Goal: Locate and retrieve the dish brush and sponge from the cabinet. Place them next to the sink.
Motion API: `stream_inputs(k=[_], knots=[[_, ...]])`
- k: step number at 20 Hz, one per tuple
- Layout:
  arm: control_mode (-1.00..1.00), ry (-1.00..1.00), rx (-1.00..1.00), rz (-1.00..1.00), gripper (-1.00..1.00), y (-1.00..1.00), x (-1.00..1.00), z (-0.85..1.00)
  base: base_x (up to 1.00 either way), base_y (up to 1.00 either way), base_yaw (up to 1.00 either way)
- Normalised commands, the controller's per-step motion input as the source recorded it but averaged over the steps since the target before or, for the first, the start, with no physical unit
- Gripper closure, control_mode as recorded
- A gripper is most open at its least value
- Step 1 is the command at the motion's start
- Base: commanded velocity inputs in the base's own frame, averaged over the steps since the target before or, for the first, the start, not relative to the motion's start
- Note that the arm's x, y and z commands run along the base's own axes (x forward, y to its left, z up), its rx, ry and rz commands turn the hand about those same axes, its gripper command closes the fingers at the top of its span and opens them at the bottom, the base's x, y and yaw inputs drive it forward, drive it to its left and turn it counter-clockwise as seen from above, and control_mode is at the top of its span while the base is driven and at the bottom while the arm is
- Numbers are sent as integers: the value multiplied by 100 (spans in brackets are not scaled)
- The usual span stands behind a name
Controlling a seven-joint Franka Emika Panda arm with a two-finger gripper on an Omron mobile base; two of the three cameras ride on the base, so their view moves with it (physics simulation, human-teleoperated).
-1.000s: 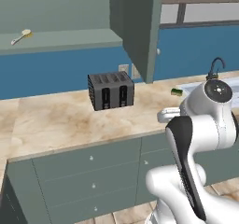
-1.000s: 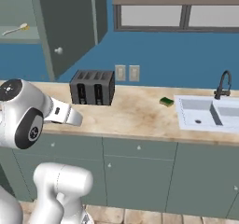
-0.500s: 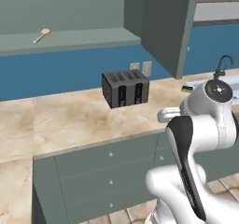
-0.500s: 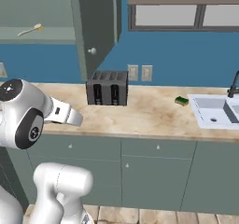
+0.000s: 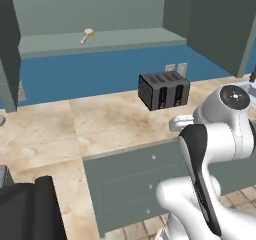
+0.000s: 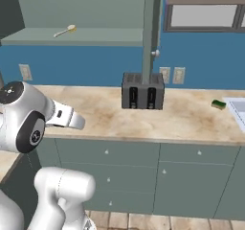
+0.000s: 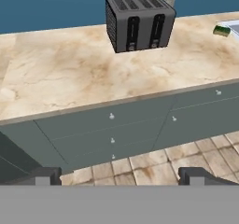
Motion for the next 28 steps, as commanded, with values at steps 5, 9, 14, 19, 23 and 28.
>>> stream_inputs(k=[5,9,14,19,23,28], knots=[[100,0,0,0,-100,0,0,0,3,27,4],[100,0,0,0,-100,0,0,0,10,0,5],[100,0,0,0,-100,0,0,0,21,7,5],[100,0,0,0,-100,0,0,0,29,30,5],[100,0,0,0,-100,0,0,0,46,22,8],[100,0,0,0,-100,0,0,0,64,11,14]])
